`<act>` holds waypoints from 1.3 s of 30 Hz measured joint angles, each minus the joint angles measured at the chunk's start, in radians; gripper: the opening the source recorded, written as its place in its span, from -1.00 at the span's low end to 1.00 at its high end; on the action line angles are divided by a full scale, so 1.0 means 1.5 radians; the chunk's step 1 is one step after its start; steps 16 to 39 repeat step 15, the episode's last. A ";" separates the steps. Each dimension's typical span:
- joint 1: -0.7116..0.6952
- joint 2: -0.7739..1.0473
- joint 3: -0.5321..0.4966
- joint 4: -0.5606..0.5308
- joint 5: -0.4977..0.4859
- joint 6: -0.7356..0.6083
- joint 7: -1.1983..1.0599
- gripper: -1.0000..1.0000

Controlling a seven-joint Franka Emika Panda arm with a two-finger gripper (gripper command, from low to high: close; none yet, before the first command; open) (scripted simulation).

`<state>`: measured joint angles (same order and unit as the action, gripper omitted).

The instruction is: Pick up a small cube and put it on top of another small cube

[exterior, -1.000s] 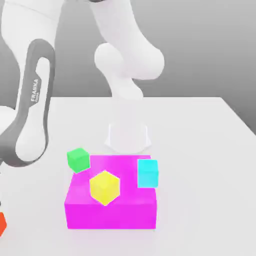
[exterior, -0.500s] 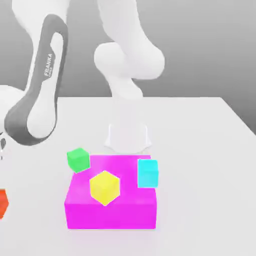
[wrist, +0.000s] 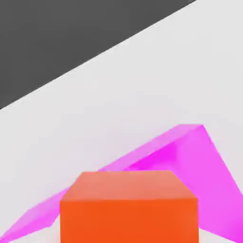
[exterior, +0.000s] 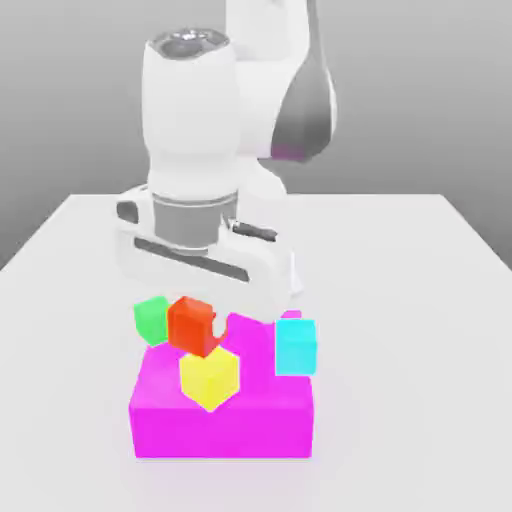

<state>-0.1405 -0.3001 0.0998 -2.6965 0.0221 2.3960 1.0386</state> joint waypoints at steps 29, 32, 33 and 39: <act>0.118 -0.028 0.026 -0.137 0.043 0.110 -0.172 1.00; 0.118 -0.028 0.026 -0.137 0.043 0.110 -0.172 1.00; 0.118 -0.028 0.026 -0.137 0.043 0.110 -0.172 1.00; 0.118 -0.028 0.026 -0.137 0.043 0.110 -0.172 1.00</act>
